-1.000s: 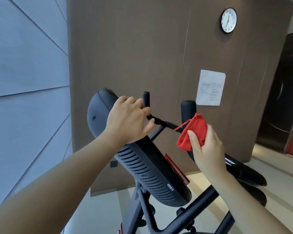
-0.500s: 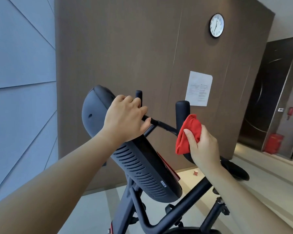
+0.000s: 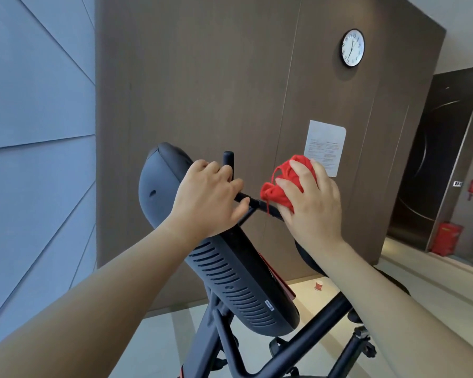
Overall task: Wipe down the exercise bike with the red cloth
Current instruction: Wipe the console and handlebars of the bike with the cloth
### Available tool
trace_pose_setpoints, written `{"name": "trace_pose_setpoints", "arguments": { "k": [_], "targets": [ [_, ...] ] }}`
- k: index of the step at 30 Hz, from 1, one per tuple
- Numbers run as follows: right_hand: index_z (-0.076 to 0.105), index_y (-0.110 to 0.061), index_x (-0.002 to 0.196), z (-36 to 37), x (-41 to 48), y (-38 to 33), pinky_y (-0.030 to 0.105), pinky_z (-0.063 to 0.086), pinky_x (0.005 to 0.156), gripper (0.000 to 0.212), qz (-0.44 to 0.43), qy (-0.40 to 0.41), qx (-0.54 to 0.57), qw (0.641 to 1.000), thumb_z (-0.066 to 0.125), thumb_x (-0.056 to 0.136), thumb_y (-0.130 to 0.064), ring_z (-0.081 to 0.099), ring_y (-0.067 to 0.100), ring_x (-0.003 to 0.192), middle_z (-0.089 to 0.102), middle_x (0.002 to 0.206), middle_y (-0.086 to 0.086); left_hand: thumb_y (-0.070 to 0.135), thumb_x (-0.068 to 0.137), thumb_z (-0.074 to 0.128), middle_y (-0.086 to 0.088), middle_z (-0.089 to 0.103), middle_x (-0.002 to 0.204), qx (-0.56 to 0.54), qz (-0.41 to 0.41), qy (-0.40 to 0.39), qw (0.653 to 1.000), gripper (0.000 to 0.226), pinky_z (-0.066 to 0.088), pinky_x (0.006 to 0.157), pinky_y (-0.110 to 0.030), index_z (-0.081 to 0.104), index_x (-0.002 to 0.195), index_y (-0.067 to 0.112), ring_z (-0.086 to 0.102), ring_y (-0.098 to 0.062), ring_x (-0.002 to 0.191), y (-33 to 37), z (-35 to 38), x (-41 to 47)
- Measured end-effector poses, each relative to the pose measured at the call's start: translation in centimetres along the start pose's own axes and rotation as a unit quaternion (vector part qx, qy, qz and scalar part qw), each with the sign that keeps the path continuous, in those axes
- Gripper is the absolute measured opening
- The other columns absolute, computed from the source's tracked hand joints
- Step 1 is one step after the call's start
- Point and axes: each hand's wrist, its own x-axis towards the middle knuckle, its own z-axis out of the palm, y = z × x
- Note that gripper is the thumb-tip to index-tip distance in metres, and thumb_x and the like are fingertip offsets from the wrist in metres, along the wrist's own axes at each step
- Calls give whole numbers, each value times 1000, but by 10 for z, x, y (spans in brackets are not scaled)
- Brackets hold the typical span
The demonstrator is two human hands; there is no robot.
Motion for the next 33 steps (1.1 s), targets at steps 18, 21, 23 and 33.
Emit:
{"name": "trace_pose_setpoints", "arguments": {
  "k": [18, 21, 23, 33],
  "targets": [
    [38, -24, 140, 2, -53, -11, 50, 34, 102, 70, 73, -16, 85, 994, 48, 83, -64, 20, 31, 141, 23, 153, 8, 55, 90, 10, 4, 59, 92, 12, 3, -1, 1000, 61, 32, 73, -34, 63, 101, 26, 50, -19, 78, 3, 0, 2],
    [44, -22, 135, 5, -41, -24, 48, 30, 103, 73, 128, 11, 86, 988, 45, 80, -69, 21, 29, 140, 26, 151, 9, 55, 91, 10, 4, 60, 92, 16, 6, -2, 1000, 61, 32, 74, -34, 63, 101, 26, 51, -19, 78, 2, 0, 2],
    [48, -17, 128, 9, -38, -23, 48, 33, 100, 59, 142, 54, 108, 983, 48, 86, -60, 28, 29, 137, 32, 148, 10, 55, 91, 9, 4, 60, 92, 18, 9, -1, 1000, 62, 33, 74, -33, 63, 101, 26, 51, -19, 77, 2, 0, 2],
    [20, -11, 146, 22, -44, -14, 41, 37, 102, 70, 143, 58, 70, 986, 58, 90, -32, 32, 32, 136, 27, 152, 13, 54, 90, 10, 4, 61, 92, 16, 7, 3, 1000, 62, 36, 77, -35, 64, 101, 25, 51, -19, 78, 2, 3, 1]
  ]
}}
